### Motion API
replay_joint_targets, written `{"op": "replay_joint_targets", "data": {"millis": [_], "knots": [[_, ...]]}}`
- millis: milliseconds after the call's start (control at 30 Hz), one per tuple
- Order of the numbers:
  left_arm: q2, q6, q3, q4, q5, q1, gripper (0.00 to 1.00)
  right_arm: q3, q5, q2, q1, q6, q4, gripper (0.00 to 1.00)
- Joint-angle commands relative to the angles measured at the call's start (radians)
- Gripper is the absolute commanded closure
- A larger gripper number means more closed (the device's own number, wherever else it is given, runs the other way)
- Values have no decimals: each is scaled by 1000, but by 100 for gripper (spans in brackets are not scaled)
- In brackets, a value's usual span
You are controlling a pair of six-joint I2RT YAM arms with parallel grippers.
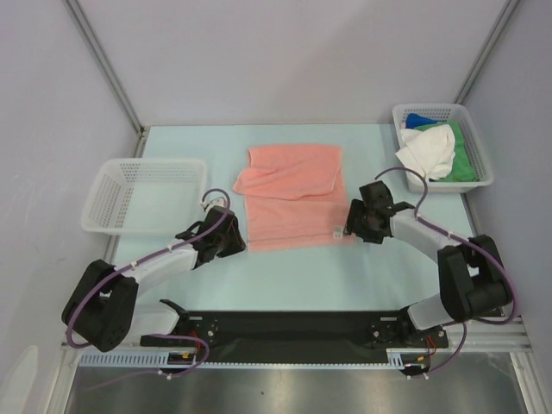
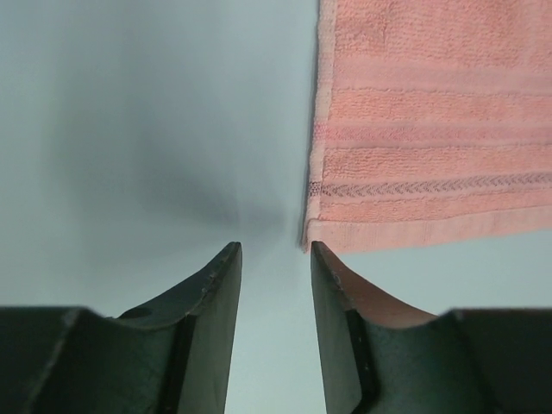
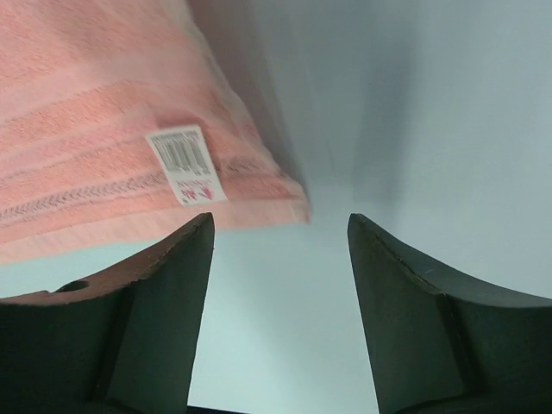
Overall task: Fold and stack the towels
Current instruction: Fold the towel
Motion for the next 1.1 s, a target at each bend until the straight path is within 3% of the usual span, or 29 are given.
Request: {"op": "replay_joint_targets", "data": {"millis": [0, 133, 333, 467, 633, 700, 733, 767, 833, 867, 933, 1067], "knots": [[24, 27, 29, 40, 20, -18, 56, -73, 120, -103, 4, 62, 13, 35], [34, 19, 59, -4, -102, -76, 55, -99, 223, -168, 70, 92, 1, 47], [89, 25, 113, -37, -204, -117, 43, -46, 312, -148, 160, 85, 15, 43], [138, 29, 121, -29, -209, -128, 41, -18, 355, -39, 163, 69, -25, 43], [199, 27, 135, -38, -222, -157, 42, -68, 343, 36, 162, 76, 42, 46], [224, 27, 136, -43, -233, -165, 45, -68, 338, 55, 165, 79, 58, 52], [229, 21, 133, -44, -238, -168, 50, -64, 341, 59, 174, 80, 52, 54], [232, 18, 130, -43, -239, -168, 61, -61, 350, 55, 177, 83, 47, 64], [235, 12, 122, -46, -238, -169, 68, -67, 344, 43, 179, 91, 36, 69], [233, 12, 119, -46, -238, -171, 77, -67, 331, 35, 183, 92, 17, 77], [218, 7, 107, -53, -223, -174, 81, -68, 320, 20, 194, 102, -11, 84], [150, 2, 83, -79, -203, -183, 95, -87, 297, -49, 240, 137, -94, 88]]}}
